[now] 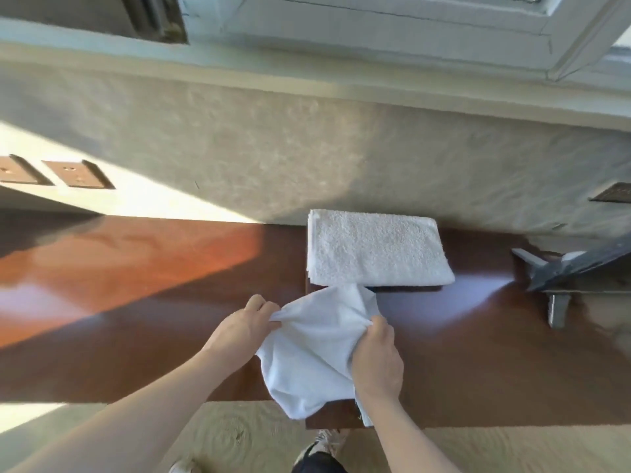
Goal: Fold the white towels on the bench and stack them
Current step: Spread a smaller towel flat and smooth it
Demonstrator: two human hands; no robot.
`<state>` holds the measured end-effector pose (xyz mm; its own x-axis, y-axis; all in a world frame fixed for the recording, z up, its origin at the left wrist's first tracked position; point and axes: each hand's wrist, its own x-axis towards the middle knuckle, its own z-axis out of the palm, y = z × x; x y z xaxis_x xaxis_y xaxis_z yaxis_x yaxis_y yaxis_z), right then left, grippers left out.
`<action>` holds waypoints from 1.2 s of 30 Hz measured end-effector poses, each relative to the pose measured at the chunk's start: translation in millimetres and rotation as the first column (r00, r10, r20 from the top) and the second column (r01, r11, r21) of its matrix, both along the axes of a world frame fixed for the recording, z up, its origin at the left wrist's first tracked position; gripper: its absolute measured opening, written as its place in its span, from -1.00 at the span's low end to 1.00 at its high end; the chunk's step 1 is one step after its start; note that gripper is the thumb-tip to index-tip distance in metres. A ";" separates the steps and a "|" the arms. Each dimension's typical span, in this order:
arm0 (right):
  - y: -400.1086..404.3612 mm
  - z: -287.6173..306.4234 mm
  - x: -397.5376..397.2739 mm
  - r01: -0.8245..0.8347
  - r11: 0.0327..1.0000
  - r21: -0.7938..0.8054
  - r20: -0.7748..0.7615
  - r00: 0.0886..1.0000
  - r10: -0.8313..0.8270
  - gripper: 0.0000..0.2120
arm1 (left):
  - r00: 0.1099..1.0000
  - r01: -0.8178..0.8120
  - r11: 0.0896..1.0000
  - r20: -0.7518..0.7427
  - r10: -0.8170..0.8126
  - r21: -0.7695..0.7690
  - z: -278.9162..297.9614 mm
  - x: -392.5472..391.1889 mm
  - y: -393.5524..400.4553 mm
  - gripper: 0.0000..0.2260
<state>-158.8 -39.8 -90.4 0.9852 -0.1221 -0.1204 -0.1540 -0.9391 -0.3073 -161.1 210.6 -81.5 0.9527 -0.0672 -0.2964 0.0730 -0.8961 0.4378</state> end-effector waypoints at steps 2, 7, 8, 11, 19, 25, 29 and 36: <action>48.6 3.7 -25.5 -0.059 0.998 -0.008 0.001 0.998 0.059 -0.73 | 0.999 -0.029 0.999 -0.032 0.030 0.034 4.4 -33.7 50.3 -0.70; 172.8 8.7 -60.7 -0.265 0.963 -0.039 -0.035 0.964 0.264 -0.70 | 0.990 -0.134 0.971 -0.012 0.139 0.196 12.3 -120.9 176.5 -0.63; 198.9 10.5 -65.6 -0.298 0.954 -0.034 -0.045 0.954 0.296 -0.73 | 0.988 -0.152 0.957 -0.002 0.157 0.248 14.6 -136.4 201.0 -0.62; 271.7 21.5 -77.2 -0.413 0.911 -0.022 -0.052 0.910 0.411 -0.73 | 0.964 -0.259 0.921 0.025 0.263 0.291 21.1 -172.5 262.2 -0.59; 409.6 21.8 -46.9 -0.589 0.808 0.006 -0.010 0.808 0.589 -0.63 | 0.867 -0.477 0.844 0.292 0.405 0.245 20.1 -194.3 374.9 -0.64; 480.9 -1.8 -2.1 -0.579 0.812 0.072 0.058 0.815 0.576 -0.66 | 0.842 -0.520 0.798 0.340 0.419 0.305 11.2 -156.1 437.6 -0.69; 510.8 -29.5 22.2 -0.610 0.781 0.134 0.101 0.792 0.602 -0.77 | 0.806 -0.584 0.757 0.327 0.494 0.293 -2.4 -129.0 475.5 -0.73; 551.7 -71.2 51.1 -0.537 0.806 0.248 -0.244 0.771 0.588 -0.75 | 0.807 -0.533 0.761 -0.051 0.589 0.369 -47.7 -102.0 509.1 -0.54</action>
<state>-107.7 511.8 -161.6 0.7839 0.4883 -0.3834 0.2799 -0.8292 -0.4838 -263.1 719.7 -129.2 0.7283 0.5901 -0.3483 0.6483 -0.7580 0.0715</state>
